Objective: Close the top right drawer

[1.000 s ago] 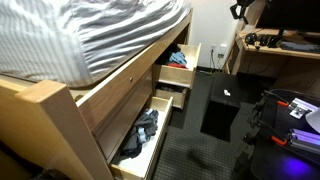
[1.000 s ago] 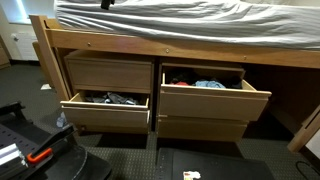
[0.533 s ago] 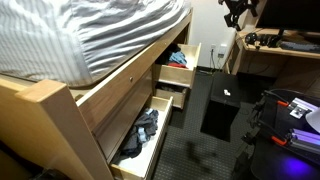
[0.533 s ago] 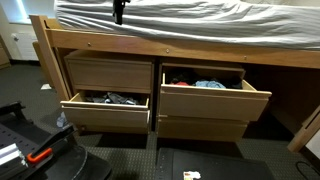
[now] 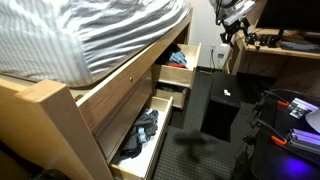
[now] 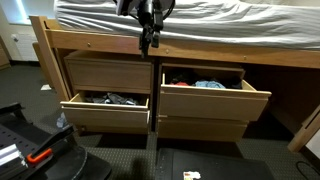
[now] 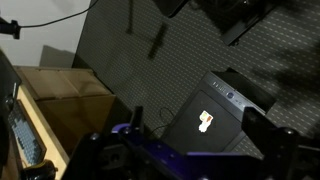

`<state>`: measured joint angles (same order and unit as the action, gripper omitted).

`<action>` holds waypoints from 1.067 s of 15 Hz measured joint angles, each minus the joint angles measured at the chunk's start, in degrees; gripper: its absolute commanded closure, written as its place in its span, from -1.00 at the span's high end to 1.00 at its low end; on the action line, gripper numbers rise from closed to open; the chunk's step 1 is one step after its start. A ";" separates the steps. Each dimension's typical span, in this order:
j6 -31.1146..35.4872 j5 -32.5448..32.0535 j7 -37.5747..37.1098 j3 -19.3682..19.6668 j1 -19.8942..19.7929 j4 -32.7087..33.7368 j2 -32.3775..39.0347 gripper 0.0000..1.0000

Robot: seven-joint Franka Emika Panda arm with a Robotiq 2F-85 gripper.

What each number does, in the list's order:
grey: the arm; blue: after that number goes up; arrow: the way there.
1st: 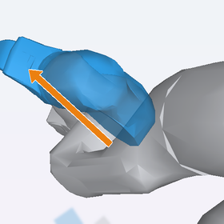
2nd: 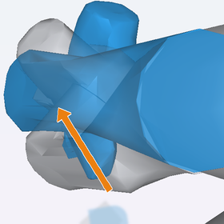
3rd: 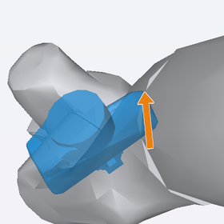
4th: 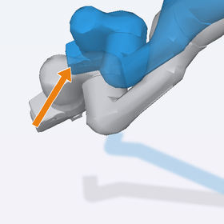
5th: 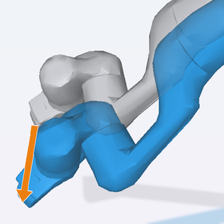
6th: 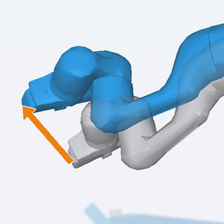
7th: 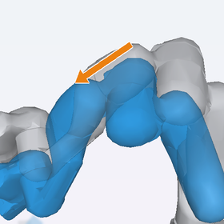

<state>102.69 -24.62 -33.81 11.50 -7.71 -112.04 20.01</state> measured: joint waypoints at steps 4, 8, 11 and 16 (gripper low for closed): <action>2.03 10.10 -5.51 1.47 -0.39 2.18 3.14 1.00; 3.37 10.46 -14.26 3.29 0.29 2.45 3.44 1.00; 0.89 1.41 -18.36 4.52 1.57 2.50 4.06 1.00; 8.70 -3.61 -34.00 5.55 1.95 2.85 5.80 1.00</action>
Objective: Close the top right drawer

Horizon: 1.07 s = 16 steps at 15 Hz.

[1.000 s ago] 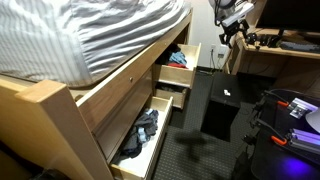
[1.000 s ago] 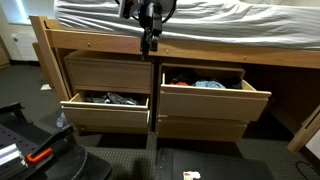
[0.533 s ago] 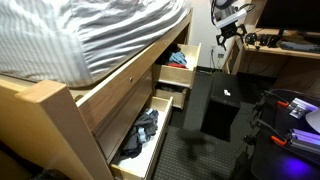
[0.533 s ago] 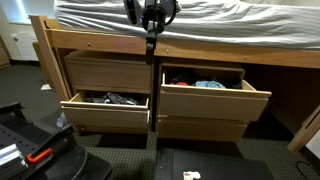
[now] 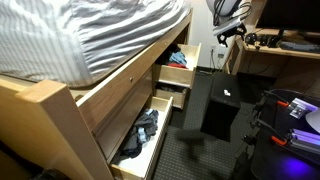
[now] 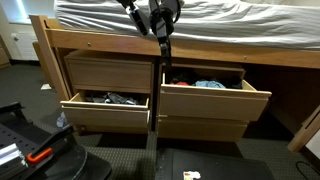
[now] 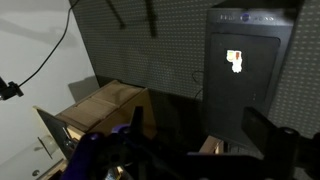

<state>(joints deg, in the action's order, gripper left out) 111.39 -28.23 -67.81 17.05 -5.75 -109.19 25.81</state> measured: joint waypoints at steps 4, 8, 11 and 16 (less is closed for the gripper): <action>5.22 2.67 -10.26 0.23 -0.24 0.04 1.60 1.00; 5.50 3.06 -11.95 0.24 -0.24 0.08 1.94 1.00; 5.51 2.88 -12.06 0.24 -0.11 0.10 2.00 1.00; -1.53 2.45 -22.09 0.21 3.07 8.26 14.10 1.00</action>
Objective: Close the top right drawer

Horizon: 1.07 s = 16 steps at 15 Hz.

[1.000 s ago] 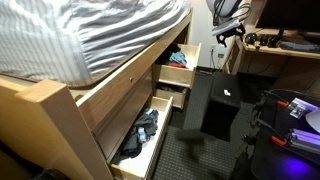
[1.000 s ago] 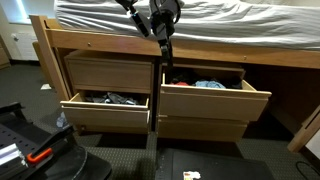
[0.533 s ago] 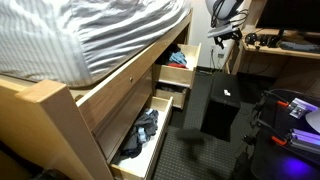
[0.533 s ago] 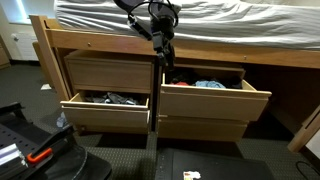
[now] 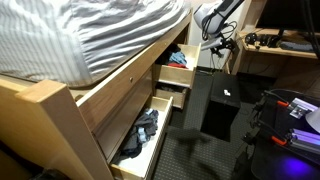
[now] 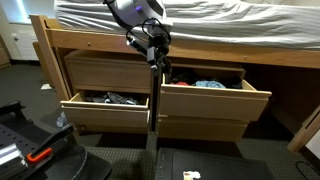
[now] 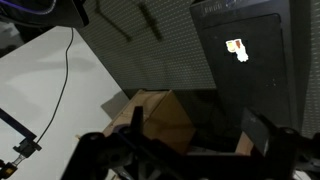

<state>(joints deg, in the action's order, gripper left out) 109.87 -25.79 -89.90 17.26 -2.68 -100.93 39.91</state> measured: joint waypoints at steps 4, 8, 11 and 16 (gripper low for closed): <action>-8.74 0.57 -3.65 0.26 0.29 12.17 15.24 1.00; -11.63 0.99 -3.73 0.58 0.24 18.03 20.99 1.00; -9.64 -1.92 -2.51 0.63 0.83 17.80 21.02 1.00; -0.82 -8.07 5.15 0.71 2.95 18.72 22.29 1.00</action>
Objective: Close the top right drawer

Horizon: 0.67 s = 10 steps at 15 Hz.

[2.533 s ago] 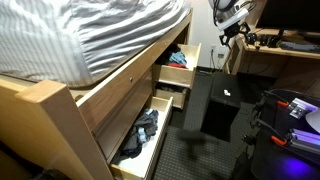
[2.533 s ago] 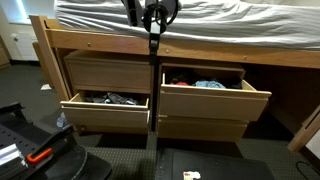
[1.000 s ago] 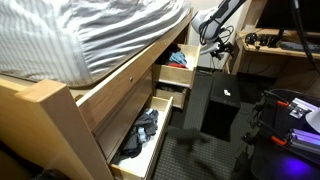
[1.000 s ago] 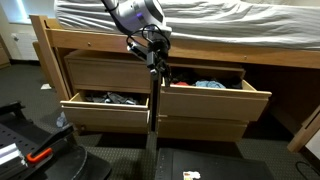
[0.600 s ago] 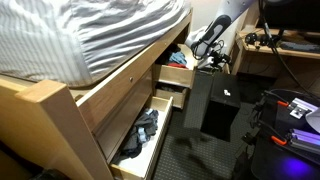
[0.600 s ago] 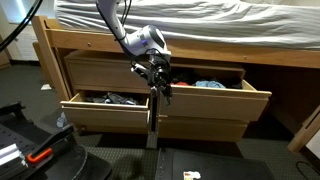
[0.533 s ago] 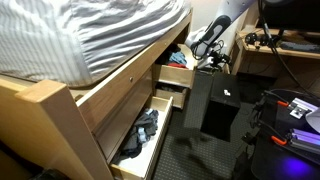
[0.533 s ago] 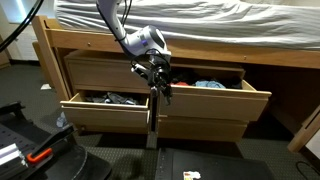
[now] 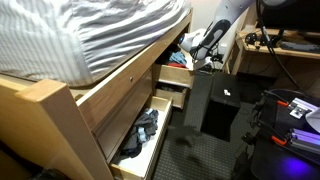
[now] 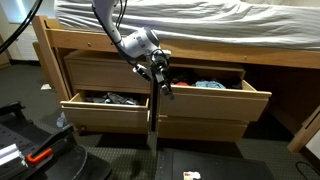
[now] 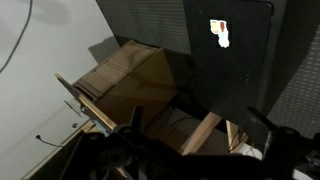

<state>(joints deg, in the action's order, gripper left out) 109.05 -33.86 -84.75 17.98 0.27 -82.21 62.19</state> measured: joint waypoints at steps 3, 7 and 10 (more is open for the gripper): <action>5.91 -1.91 7.42 0.41 -1.51 0.81 1.78 1.00; 6.00 -1.73 11.96 0.51 -3.00 2.16 2.65 1.00; 7.62 0.28 11.39 0.57 -3.12 1.70 2.68 1.00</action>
<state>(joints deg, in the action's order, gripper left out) 116.67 -33.58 -73.36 18.55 -2.85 -80.51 64.88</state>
